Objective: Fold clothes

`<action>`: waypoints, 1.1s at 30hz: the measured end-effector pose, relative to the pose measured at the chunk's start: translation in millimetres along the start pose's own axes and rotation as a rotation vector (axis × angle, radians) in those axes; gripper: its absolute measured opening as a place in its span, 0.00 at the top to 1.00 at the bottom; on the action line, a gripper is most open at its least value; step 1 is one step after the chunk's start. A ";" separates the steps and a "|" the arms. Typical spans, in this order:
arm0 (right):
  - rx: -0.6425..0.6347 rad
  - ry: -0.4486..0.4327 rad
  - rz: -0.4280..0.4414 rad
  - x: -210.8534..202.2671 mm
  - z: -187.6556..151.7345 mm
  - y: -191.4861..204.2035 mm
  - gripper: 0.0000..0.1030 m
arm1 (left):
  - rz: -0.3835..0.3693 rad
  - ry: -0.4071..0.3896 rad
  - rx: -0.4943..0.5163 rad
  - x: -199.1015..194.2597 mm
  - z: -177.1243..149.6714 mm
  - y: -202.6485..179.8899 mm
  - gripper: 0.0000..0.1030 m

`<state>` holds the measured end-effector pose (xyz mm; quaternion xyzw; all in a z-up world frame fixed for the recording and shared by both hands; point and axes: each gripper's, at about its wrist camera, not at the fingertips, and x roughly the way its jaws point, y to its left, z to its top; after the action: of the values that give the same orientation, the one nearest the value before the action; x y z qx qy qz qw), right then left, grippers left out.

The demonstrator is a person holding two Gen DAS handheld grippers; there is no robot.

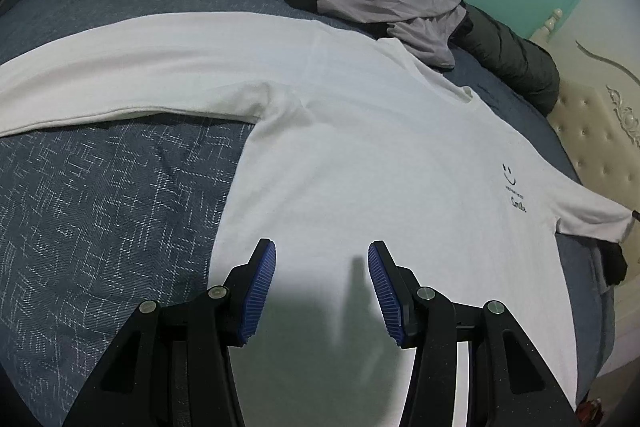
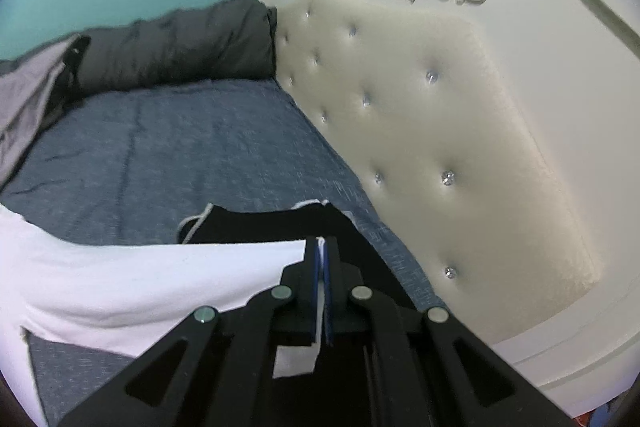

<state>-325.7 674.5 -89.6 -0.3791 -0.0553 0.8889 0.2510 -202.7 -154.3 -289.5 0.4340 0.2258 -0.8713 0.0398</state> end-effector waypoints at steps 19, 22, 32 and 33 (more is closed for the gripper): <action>0.294 0.146 0.249 42.1 -48.1 -37.9 0.44 | -0.003 0.009 0.036 5.4 -3.8 -9.9 0.49; 0.341 0.170 0.317 37.3 -61.9 -41.3 0.44 | -0.009 0.007 0.041 4.7 -4.1 -12.9 0.49; 0.271 0.219 0.346 38.6 -72.7 -15.8 0.96 | -0.013 0.008 0.049 7.9 -3.0 -18.1 0.49; 0.276 0.207 0.340 37.1 -71.7 -16.6 0.96 | -0.013 0.008 0.049 8.1 -3.0 -17.9 0.49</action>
<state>-290.4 700.5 -159.4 -0.4341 0.1573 0.8740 0.1514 -210.2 -136.1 -290.9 0.4366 0.2074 -0.8751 0.0226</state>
